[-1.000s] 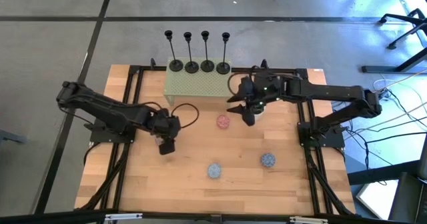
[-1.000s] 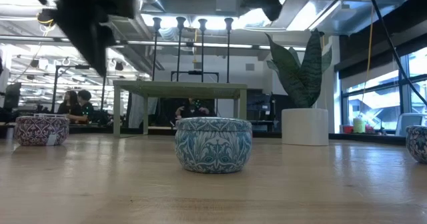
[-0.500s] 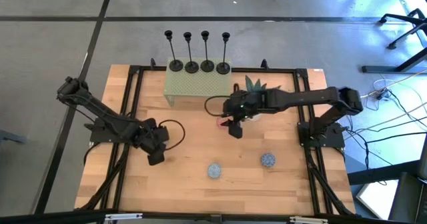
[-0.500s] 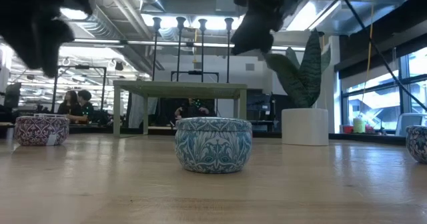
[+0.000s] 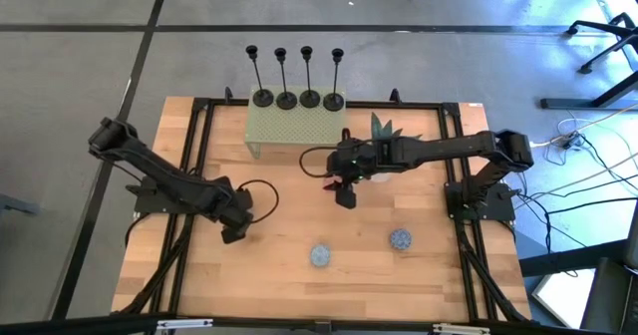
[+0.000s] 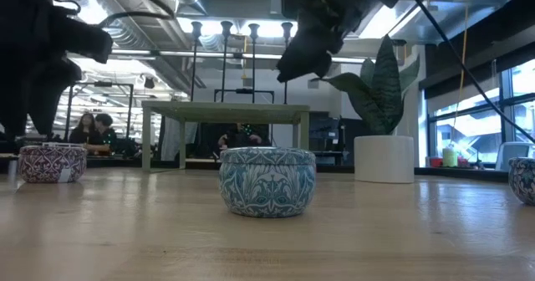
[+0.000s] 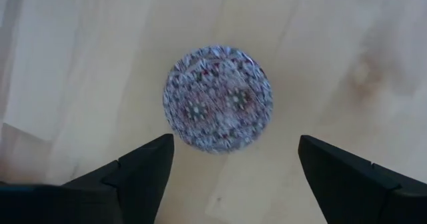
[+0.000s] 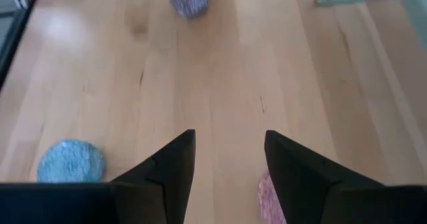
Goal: Pick & Place candle stick holders
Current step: Put the purple scented candle on the shelf
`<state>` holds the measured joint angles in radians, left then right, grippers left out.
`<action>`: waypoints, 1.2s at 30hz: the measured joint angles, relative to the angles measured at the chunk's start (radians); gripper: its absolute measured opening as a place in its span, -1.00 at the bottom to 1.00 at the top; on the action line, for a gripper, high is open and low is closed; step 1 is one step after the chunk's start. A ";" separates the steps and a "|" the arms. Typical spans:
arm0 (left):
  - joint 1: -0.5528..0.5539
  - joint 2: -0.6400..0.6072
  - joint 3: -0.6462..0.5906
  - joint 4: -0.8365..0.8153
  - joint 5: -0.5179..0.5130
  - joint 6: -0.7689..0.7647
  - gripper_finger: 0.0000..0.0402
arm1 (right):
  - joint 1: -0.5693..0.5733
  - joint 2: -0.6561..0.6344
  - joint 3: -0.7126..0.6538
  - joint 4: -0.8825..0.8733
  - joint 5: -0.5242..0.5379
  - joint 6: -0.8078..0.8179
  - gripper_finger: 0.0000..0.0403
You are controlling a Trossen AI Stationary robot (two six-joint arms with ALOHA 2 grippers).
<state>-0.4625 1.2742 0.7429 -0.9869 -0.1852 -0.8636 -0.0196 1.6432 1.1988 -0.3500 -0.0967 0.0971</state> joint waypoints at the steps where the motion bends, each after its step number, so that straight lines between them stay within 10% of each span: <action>1: 0.010 0.007 0.000 0.005 -0.001 0.013 0.59 | 0.000 -0.001 0.000 0.018 0.000 0.000 -0.09; 36: 0.175 0.165 0.060 0.071 0.133 0.286 0.60 | 0.000 -0.005 0.000 0.040 -0.009 -0.008 -0.09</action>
<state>-0.2878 1.4391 0.8024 -0.9158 -0.0518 -0.5777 -0.0196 1.6379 1.1992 -0.3103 -0.1055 0.0891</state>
